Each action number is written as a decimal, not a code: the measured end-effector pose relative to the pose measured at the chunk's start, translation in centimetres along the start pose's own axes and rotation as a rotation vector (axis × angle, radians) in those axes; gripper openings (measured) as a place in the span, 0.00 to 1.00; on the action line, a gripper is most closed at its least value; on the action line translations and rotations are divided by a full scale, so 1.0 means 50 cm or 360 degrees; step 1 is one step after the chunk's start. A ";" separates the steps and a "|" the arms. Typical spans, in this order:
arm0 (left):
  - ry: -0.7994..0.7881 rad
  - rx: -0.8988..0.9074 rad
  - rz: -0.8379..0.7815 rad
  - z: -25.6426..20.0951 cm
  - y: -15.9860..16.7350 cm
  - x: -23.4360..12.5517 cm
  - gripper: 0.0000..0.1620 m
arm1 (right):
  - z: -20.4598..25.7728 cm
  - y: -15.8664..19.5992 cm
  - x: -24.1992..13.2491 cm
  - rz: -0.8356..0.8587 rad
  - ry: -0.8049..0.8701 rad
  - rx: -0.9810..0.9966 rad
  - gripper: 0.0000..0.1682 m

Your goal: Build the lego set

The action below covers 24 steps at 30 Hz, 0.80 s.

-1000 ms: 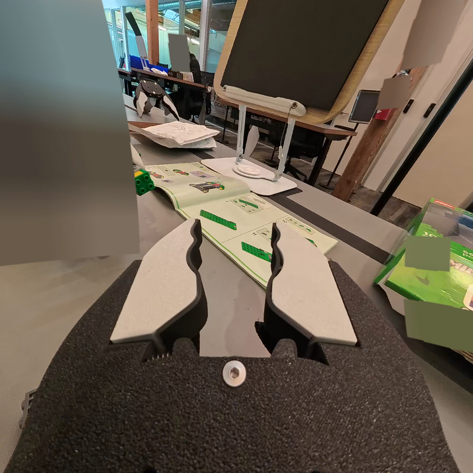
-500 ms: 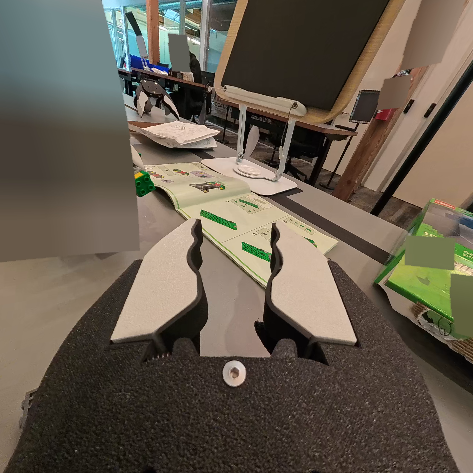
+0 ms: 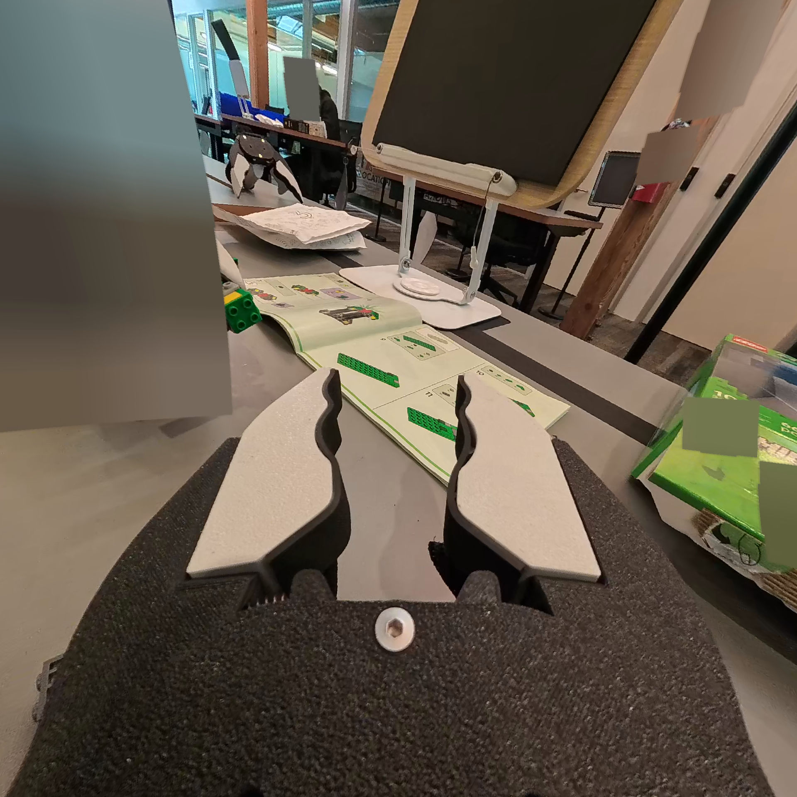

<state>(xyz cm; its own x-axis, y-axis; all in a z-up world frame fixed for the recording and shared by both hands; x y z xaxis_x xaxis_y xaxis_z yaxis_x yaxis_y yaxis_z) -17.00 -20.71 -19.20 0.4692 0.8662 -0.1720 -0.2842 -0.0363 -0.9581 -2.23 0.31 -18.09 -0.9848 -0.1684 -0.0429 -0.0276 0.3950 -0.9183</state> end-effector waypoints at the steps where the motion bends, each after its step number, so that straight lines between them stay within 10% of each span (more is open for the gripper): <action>1: 0.0000 0.0000 0.0001 0.000 0.000 0.000 0.48 | 0.000 0.000 0.000 0.0000 0.0000 0.0000 0.30; 11: -0.0008 -0.0038 -0.0014 0.004 -0.001 -0.001 0.48 | 0.000 0.000 0.000 0.0000 -0.0001 0.0002 0.30; 24: 0.0087 -0.1250 -0.0542 0.085 -0.019 -0.036 0.48 | -0.001 0.000 0.000 -0.0003 -0.0011 0.0019 0.30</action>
<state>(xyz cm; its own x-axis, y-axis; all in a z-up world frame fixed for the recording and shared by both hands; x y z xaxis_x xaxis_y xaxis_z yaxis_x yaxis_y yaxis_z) -21.12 -20.12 -16.98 0.4694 0.8679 0.1625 0.5316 -0.1309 -0.8368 -2.24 0.35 -18.07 -0.9836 -0.1751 -0.0439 -0.0271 0.3838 -0.9230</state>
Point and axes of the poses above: each gripper's, where its closed fingertips meet, x out along the fingers, y out of its underside, z = x × y across the jaws, the point moved 9 cm from there along -x, back along the fingers, and after that the axes turned 12 degrees about -x, right-handed, at the moved point
